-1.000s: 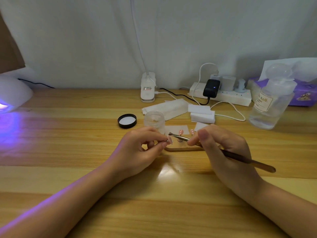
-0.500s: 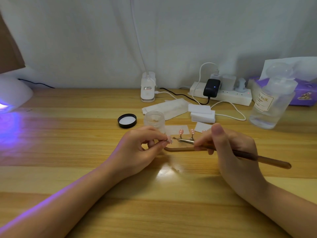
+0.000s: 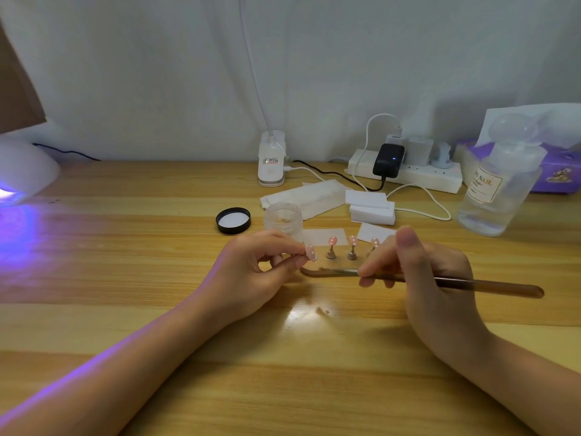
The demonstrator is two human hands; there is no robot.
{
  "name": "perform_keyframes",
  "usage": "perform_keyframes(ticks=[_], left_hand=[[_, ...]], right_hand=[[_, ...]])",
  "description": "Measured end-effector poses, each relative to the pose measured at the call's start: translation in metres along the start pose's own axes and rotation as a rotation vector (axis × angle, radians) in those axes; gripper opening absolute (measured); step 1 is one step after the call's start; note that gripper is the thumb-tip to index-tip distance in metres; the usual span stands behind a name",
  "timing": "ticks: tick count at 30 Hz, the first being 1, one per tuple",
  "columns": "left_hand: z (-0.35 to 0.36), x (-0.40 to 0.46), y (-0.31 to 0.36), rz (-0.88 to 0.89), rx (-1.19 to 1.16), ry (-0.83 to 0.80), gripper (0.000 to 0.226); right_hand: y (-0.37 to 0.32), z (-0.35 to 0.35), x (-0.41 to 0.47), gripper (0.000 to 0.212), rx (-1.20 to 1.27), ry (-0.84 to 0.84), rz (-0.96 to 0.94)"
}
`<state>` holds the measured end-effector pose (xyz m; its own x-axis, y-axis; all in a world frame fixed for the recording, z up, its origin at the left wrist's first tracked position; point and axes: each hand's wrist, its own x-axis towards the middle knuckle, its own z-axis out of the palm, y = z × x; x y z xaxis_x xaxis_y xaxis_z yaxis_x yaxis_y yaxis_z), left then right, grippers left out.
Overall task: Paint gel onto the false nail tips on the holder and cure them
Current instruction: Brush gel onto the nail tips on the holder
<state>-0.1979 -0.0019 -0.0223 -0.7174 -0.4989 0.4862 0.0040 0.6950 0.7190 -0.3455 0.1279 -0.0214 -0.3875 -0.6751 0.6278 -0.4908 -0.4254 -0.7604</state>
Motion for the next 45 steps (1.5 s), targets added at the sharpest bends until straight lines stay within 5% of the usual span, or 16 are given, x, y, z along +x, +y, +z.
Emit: perform_keyframes(ticks=[15, 22, 30, 45], left_hand=[[-0.0011, 0.0, 0.0022, -0.002, 0.007, -0.006, 0.031], [-0.0016, -0.0002, 0.0043, -0.002, -0.003, -0.023, 0.031], [-0.0023, -0.0001, 0.0057, -0.016, 0.021, -0.026, 0.033], [-0.0007, 0.0001, 0.0042, -0.025, -0.044, 0.007, 0.016]], right_hand=[[-0.0021, 0.0021, 0.0003, 0.048, 0.015, -0.036, -0.031], [-0.0063, 0.0047, 0.0052, 0.04, -0.174, -0.075, -0.112], [-0.001, 0.0033, 0.0012, 0.044, 0.021, -0.028, -0.03], [-0.0039, 0.0049, 0.0025, 0.046, 0.016, -0.076, -0.019]])
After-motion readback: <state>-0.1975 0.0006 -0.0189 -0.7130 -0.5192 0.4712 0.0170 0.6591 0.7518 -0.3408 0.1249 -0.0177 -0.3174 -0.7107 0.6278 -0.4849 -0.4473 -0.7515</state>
